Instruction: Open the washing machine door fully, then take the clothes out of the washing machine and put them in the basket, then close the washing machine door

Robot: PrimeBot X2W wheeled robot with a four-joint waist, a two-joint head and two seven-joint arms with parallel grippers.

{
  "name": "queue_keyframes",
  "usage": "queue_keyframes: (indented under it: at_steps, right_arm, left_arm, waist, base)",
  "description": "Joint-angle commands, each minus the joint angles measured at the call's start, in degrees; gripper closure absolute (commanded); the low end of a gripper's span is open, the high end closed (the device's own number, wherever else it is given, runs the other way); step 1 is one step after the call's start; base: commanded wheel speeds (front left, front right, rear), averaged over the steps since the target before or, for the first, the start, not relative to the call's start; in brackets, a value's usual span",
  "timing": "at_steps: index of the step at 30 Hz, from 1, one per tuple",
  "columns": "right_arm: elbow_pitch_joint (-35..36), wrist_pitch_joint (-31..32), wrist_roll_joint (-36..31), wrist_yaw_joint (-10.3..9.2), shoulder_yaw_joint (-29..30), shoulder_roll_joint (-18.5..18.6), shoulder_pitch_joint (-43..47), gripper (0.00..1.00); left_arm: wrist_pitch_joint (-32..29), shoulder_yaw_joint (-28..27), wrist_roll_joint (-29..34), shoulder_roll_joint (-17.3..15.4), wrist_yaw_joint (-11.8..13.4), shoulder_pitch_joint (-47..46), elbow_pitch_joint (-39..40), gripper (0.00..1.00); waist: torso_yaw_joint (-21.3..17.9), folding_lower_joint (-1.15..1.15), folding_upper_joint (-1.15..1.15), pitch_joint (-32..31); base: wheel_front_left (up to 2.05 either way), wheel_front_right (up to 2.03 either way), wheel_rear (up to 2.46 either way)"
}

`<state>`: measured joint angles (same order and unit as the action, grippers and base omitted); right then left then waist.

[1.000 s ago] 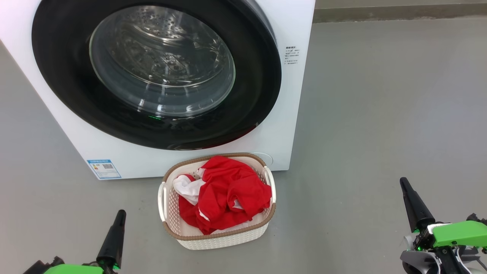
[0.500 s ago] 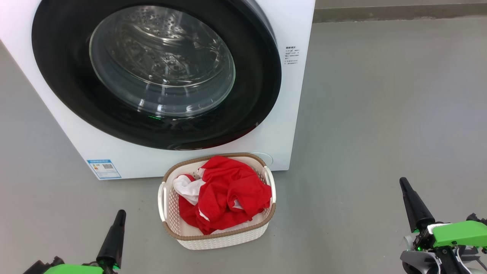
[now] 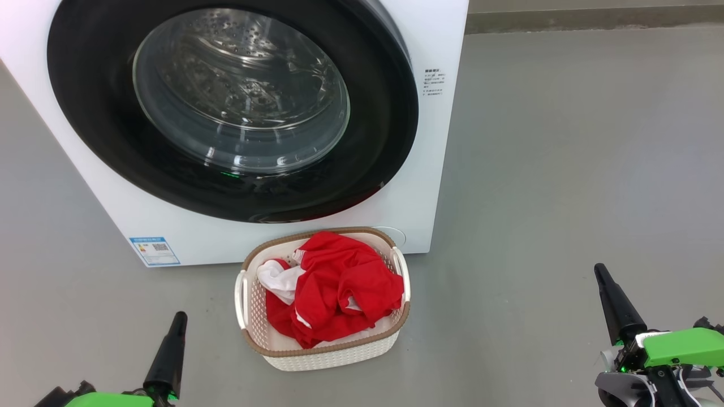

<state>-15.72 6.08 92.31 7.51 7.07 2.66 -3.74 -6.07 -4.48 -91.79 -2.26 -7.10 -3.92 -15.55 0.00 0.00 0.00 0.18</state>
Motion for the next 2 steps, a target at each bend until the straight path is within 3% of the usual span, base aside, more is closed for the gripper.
queue_keyframes:
  at_steps: [1,2]
  right_arm:
    - [1.7,0.2,0.0,-0.02,-0.8,0.4,-2.4,1.00]
    - [1.7,0.2,0.0,-0.02,-0.8,0.4,-2.4,1.00]
  left_arm:
    - [-0.4,-2.1,-0.3,-0.6,-0.4,-2.3,1.5,1.00]
    - [-0.4,-2.1,-0.3,-0.6,-0.4,-2.3,1.5,1.00]
  waist:
    - [0.0,0.00,0.00,0.0]
    - [0.0,0.00,0.00,0.0]
  base:
    - [0.00,0.00,0.00]
    - [0.00,0.00,0.00]
